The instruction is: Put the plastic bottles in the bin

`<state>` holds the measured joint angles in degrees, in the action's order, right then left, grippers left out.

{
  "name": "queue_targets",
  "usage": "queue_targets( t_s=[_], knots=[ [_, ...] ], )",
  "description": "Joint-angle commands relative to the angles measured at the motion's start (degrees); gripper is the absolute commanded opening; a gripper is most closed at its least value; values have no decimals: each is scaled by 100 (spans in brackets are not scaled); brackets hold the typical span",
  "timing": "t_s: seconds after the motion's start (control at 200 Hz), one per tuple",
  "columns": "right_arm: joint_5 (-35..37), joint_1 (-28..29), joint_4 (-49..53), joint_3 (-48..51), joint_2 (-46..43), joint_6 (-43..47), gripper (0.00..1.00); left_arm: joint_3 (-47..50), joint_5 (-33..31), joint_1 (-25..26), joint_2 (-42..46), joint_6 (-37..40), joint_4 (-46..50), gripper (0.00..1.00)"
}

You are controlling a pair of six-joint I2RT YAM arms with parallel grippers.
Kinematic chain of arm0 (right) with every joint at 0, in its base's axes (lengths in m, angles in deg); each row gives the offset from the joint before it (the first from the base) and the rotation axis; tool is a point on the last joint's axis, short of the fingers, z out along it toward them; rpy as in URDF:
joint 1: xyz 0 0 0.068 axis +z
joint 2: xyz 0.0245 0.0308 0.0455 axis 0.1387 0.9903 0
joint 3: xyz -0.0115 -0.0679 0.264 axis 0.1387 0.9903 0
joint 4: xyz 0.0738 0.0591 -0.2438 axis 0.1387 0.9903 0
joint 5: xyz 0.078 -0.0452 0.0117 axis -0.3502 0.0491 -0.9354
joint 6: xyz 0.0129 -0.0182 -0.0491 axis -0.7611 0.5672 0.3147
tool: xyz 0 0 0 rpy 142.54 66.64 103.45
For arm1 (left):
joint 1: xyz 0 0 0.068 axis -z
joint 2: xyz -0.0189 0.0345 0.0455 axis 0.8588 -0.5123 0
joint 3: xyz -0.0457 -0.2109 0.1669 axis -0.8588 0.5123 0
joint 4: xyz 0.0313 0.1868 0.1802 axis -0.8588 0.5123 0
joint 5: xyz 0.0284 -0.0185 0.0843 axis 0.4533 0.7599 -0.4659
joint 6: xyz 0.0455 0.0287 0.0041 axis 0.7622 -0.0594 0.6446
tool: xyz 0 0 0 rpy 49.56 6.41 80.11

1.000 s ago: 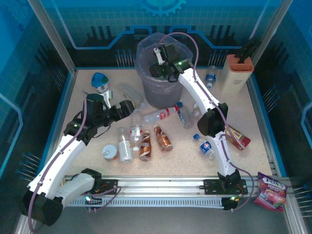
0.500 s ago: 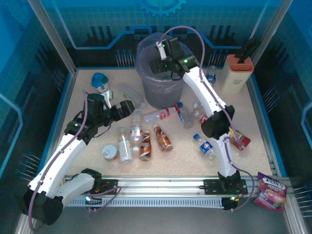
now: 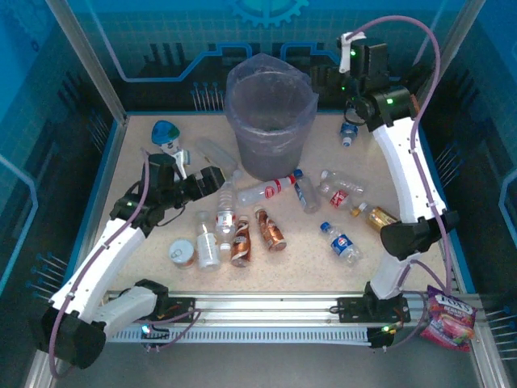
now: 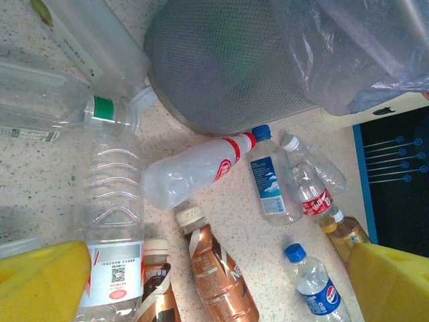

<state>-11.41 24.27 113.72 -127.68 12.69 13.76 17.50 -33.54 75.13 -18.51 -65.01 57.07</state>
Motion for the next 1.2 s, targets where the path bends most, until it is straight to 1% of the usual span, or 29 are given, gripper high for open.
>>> queue_targets(
  t_s=[0.0,0.055,0.11,0.215,0.39,0.545,0.62,0.69,0.841,0.961,1.046,1.196],
  knots=[
    [234,-384,354,465,266,-342,89,-128,6,37,-36,128,-75,99],
    [222,-517,349,650,382,-350,89,-128,6,40,-36,122,-70,99],
    [336,-532,352,726,561,-316,88,-124,-1,40,-27,103,-66,99],
    [525,-555,444,686,1042,-344,88,-111,-2,41,-27,62,-83,99],
    [773,-703,309,553,1924,-470,87,-93,-35,36,-10,61,-53,99],
    [927,-932,548,-1,2832,-580,87,-84,-115,27,-18,123,-34,99],
    [905,-998,512,-151,3074,-559,87,-75,-134,32,-27,140,-40,99],
    [869,-1066,582,-418,3480,-584,87,-62,-156,32,-43,131,-61,99],
    [776,-1187,596,-839,3935,-631,88,-32,-157,30,-79,95,-142,99],
    [743,-1267,761,-1376,4360,-699,89,-23,-169,28,-105,71,-172,99],
    [573,-1334,688,-1520,4527,-758,89,-8,-187,31,-98,62,-195,99],
    [499,-1421,655,-1746,4826,-893,90,31,-187,31,-108,22,-250,99]
  ],
)
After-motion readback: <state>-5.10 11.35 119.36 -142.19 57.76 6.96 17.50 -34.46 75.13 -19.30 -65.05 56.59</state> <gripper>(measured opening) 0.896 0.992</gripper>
